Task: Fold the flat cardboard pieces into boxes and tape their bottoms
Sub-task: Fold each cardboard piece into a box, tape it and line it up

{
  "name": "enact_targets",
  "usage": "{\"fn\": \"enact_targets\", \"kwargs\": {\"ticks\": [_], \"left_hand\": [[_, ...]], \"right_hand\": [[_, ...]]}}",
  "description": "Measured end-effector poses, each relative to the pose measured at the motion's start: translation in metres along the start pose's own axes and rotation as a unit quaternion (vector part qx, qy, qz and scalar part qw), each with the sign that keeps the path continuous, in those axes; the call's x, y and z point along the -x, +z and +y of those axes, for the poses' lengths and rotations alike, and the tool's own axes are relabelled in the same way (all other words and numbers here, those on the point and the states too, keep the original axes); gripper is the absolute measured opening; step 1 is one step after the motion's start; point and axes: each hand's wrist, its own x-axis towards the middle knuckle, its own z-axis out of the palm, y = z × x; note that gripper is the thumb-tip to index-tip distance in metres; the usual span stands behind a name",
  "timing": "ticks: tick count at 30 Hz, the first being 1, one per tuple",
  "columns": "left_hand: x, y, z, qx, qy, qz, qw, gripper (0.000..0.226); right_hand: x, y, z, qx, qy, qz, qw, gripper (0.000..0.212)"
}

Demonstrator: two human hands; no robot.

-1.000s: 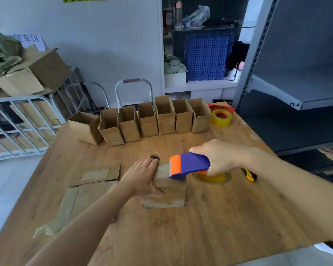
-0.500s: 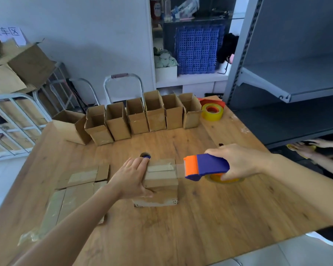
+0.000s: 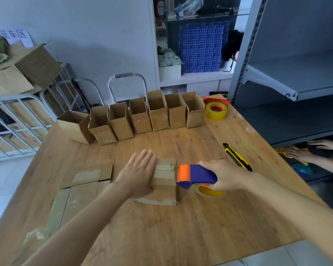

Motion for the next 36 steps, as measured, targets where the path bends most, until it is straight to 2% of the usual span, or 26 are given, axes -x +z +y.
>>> {"fn": "enact_targets", "kwargs": {"ticks": [2, 4, 5, 10, 12, 17, 20, 26, 32, 36], "left_hand": [[-0.006, -0.003, 0.022, 0.096, 0.03, 0.014, 0.995, 0.093], [-0.015, -0.002, 0.04, 0.202, 0.02, 0.02, 0.979, 0.079], [-0.019, 0.001, 0.044, 0.216, 0.007, 0.034, 0.976, 0.073], [-0.022, 0.014, 0.044, 0.148, -0.023, 0.066, 0.987, 0.065], [-0.023, 0.015, 0.043, 0.148, -0.018, 0.066, 0.987, 0.065], [-0.022, 0.014, 0.041, 0.146, -0.009, 0.062, 0.987, 0.066], [-0.021, 0.011, 0.041, 0.148, -0.003, 0.05, 0.988, 0.066], [-0.02, 0.008, 0.042, 0.151, -0.002, 0.035, 0.988, 0.067], [-0.019, 0.007, 0.046, 0.157, 0.003, 0.033, 0.987, 0.067], [-0.022, 0.009, 0.048, 0.152, 0.001, 0.04, 0.988, 0.067]], "right_hand": [[0.0, 0.005, -0.003, -0.017, 0.01, 0.0, 1.0, 0.057], [0.001, 0.008, -0.006, -0.026, 0.02, 0.0, 0.999, 0.065], [0.003, 0.007, -0.006, -0.031, 0.021, -0.001, 0.999, 0.066], [0.023, -0.006, 0.002, -0.069, 0.002, 0.029, 0.997, 0.047], [0.033, -0.011, 0.003, -0.079, 0.01, 0.025, 0.997, 0.053], [0.047, -0.016, 0.001, -0.061, 0.018, 0.014, 0.998, 0.083], [0.049, -0.02, 0.0, -0.046, 0.012, 0.013, 0.999, 0.088], [0.053, -0.024, -0.005, -0.018, 0.014, -0.004, 1.0, 0.092], [0.067, -0.03, -0.003, -0.054, 0.034, -0.008, 0.998, 0.086], [0.061, -0.03, -0.011, 0.013, 0.06, -0.027, 0.998, 0.08]]}}
